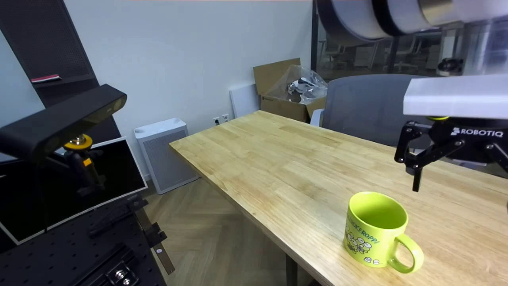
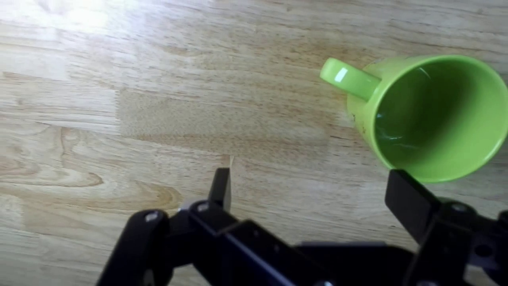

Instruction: Move the mug cup to the right

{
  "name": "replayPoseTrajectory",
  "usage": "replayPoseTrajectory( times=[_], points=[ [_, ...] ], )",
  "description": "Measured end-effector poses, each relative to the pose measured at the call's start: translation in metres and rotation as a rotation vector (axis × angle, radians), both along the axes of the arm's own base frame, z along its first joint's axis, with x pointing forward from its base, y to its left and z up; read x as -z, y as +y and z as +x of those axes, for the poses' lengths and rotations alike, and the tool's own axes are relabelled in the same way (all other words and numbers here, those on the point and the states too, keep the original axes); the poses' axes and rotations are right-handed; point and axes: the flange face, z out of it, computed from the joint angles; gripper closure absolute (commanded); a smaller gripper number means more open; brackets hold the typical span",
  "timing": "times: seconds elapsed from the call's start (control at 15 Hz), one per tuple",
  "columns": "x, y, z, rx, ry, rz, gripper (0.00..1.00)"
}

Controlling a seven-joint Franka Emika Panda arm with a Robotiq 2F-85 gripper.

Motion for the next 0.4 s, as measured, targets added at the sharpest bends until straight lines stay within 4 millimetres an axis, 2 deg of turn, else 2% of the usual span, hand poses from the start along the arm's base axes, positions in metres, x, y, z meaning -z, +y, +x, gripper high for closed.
replayPoseTrajectory(
  times=[0.2, 0.4],
  points=[
    [-0.0175, -0.0127, -0.0057, 0.025, 0.01, -0.003, 0.0],
    [-0.0129, -0.0104, -0.0058, 0.02, 0.017, 0.0, 0.0]
  ],
)
